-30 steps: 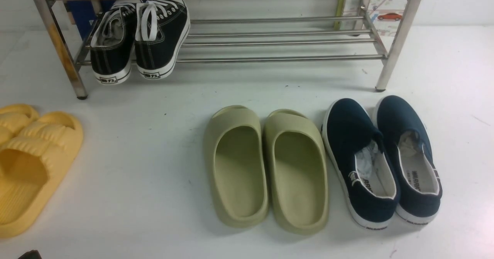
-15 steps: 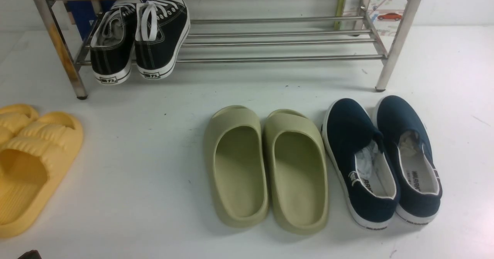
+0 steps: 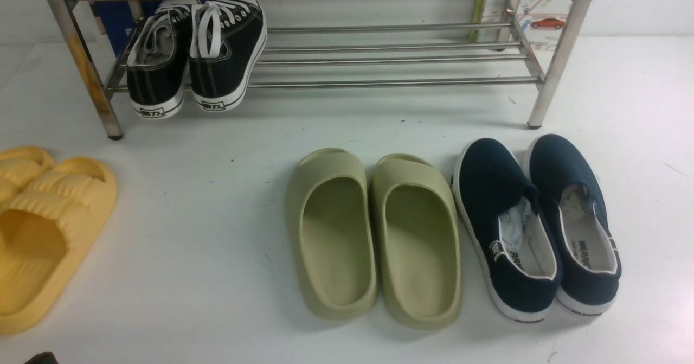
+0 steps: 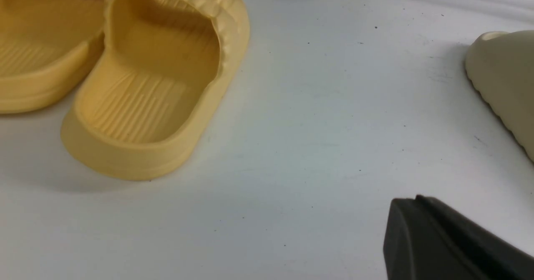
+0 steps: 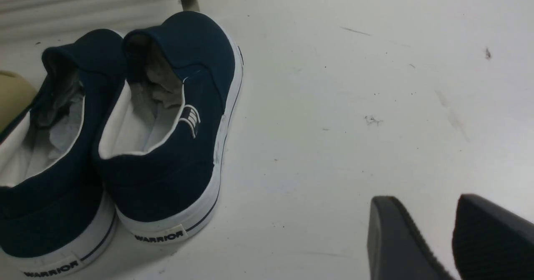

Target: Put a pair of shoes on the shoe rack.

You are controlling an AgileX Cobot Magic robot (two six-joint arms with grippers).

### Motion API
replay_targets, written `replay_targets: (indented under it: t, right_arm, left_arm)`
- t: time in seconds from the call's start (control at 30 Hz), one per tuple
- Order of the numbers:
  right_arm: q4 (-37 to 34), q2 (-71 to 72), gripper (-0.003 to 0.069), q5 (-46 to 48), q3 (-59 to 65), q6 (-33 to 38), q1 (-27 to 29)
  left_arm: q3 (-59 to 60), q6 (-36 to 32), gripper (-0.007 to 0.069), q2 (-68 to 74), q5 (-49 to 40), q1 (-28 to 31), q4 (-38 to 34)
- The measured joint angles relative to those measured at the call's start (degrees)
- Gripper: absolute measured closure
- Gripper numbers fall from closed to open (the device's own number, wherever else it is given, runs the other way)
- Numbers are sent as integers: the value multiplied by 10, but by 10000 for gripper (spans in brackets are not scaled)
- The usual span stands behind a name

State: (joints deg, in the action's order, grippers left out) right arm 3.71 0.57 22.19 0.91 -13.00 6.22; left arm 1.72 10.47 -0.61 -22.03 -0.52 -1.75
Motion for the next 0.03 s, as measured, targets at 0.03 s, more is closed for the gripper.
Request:
replay_targets:
  t: [0.03]
  right_arm:
    - [0, 0, 412, 0, 0, 0, 0]
  left_arm:
    - [0, 0, 624, 0, 0, 0, 0]
